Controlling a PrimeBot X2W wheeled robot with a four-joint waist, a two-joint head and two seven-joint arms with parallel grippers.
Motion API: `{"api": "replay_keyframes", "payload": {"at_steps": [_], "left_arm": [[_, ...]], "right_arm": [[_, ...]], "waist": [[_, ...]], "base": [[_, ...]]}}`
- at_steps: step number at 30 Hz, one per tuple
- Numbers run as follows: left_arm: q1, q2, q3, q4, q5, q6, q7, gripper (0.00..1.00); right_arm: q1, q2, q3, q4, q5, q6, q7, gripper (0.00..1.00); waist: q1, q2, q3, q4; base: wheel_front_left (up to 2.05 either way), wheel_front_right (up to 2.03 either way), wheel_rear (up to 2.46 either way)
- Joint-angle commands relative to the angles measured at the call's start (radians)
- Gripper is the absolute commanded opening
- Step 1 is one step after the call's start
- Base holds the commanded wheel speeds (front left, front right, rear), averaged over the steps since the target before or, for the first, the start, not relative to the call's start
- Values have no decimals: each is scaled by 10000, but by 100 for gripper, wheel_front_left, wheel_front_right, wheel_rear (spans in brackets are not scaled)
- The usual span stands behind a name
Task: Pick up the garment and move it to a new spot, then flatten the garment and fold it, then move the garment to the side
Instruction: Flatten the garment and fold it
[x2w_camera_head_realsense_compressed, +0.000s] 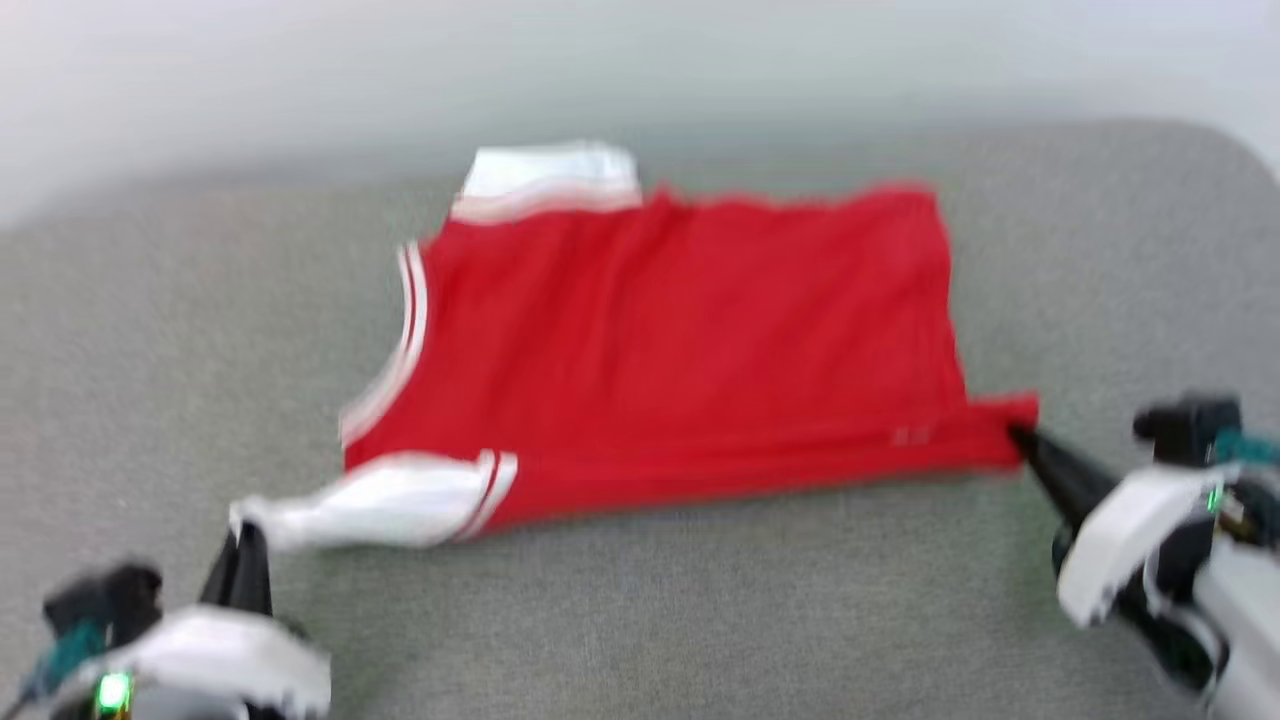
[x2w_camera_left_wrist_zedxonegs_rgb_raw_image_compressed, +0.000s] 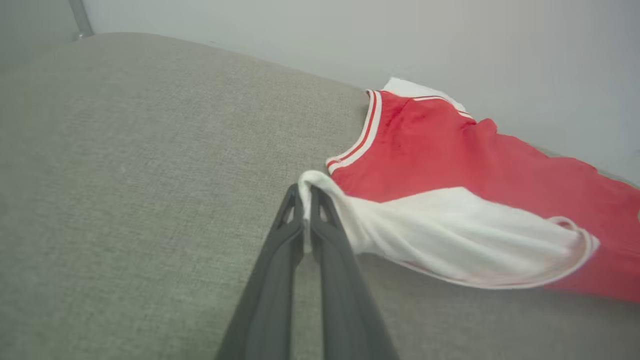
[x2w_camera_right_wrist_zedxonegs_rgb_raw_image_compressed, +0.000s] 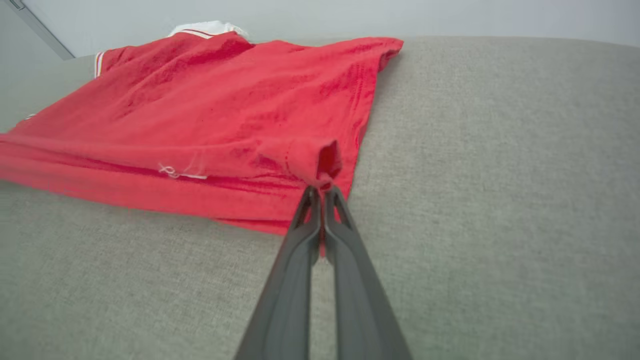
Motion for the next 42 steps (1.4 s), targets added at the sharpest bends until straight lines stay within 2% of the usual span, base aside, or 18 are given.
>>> {"api": "replay_keyframes", "payload": {"at_steps": [1, 8, 12, 14, 18, 25, 30, 35, 38, 39, 40, 41, 42], "left_arm": [[606, 148, 209, -303, -106, 248, 49, 0], [3127, 210, 318, -1801, -550, 1015, 661, 0], [3856, 304, 409, -2646, -641, 1364, 919, 0], [3872, 364, 382, -2932, -627, 1404, 1030, 0], [3047, 447, 79, -3004, -427, 1217, 1195, 0], [484, 321, -592, -1862, -42, 533, 1459, 0], [-1148, 100, -873, -883, 154, 101, 1452, 0], [-2242, -186, -1245, 271, 182, -327, 1623, 0], [-2613, -341, -1387, 1006, 24, -601, 1771, 0], [-2720, -403, -1385, 1214, -17, -684, 1728, 0], [-2818, -465, -1389, 1419, -34, -765, 1651, 0], [-2869, -533, -1399, 1593, -93, -836, 1610, 36], [-2884, -559, -1384, 1741, -124, -901, 1527, 55]], "right_arm": [[540, -104, -202, -55, -39, -24, 65, 0], [2920, 74, -1425, -885, -346, -26, 368, 0], [3987, 207, -2422, -1604, -778, -26, 864, 0], [4346, 369, -2894, -1992, -1085, -24, 1280, 0], [4465, 756, -3703, -2560, -1774, -23, 2182, 0], [3591, 1321, -4773, -2992, -2818, -20, 3357, 0], [2613, 1561, -4843, -3012, -3126, -20, 3820, 0], [1683, 1670, -4502, -2559, -3338, -18, 3716, 0], [1287, 1789, -4221, -2078, -3368, -18, 3448, 59], [1178, 1807, -4141, -1939, -3381, -17, 3292, 100], [1098, 1839, -4038, -1809, -3363, -17, 3122, 100], [1040, 1884, -3961, -1737, -3262, -17, 2915, 100], [987, 1871, -3856, -1680, -3251, -17, 2705, 100]], "waist": [[4, 0, -716, 3], [4, 0, -1622, 159], [4, 0, -1716, 199], [4, 0, -1682, 194], [4, 0, -1380, 172], [4, 0, -367, 164], [4, 0, 626, 60], [4, 0, 1339, -3], [4, 0, 1526, -38], [4, 0, 1544, -48], [4, 0, 1541, -52], [4, 0, 1507, -58], [4, 0, 1445, -69]], "base": [[0, 0, 0], [0, 0, 0], [0, 0, 0], [0, 0, 0], [0, 0, 0], [0, 0, 0], [0, 0, 0], [0, 0, 0], [0, 0, 0], [0, 0, 0], [0, 0, 0], [0, 0, 0], [0, 0, 0]]}}
